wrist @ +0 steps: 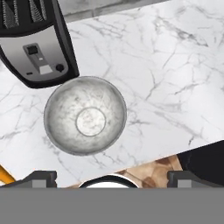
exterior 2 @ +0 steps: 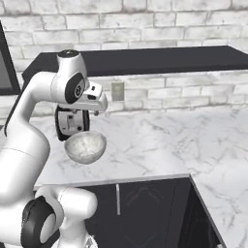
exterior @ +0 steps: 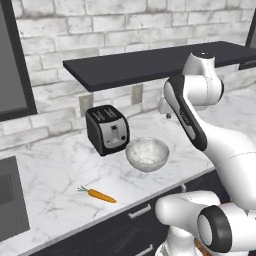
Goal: Place the two vegetables and bowl onto the tray for setting up a vegetable dip station.
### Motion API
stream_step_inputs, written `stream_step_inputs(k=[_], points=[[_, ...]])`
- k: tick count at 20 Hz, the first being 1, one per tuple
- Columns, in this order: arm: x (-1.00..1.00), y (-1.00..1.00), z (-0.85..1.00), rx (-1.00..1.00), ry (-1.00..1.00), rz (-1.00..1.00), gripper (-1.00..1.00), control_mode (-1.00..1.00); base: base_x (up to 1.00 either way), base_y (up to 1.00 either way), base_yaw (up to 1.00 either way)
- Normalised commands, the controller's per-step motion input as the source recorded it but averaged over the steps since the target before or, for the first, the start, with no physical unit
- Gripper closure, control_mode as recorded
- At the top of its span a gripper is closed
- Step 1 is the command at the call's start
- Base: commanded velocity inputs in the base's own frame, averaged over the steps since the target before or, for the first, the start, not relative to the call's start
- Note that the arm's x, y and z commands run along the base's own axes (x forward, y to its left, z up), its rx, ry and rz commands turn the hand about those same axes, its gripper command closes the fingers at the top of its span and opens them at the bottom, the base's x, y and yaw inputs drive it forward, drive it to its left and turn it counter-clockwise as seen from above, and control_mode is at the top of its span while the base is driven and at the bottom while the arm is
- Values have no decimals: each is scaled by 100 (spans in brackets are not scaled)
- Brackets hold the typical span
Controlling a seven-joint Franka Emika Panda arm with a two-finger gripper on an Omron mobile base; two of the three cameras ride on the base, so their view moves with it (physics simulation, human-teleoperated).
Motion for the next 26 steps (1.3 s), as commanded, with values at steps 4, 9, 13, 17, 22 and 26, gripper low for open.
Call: stream_step_inputs(k=[4,9,13,17,22,26], points=[[0,0,0,0,0,0,-100,100,26,7,23],[0,0,0,0,0,0,-100,100,28,2,26],[0,0,0,0,0,0,-100,100,33,0,16],[0,0,0,0,0,0,-100,100,39,0,13],[0,0,0,0,0,0,-100,100,21,-2,6],[0,0,0,0,0,0,-100,100,0,-1,0]])
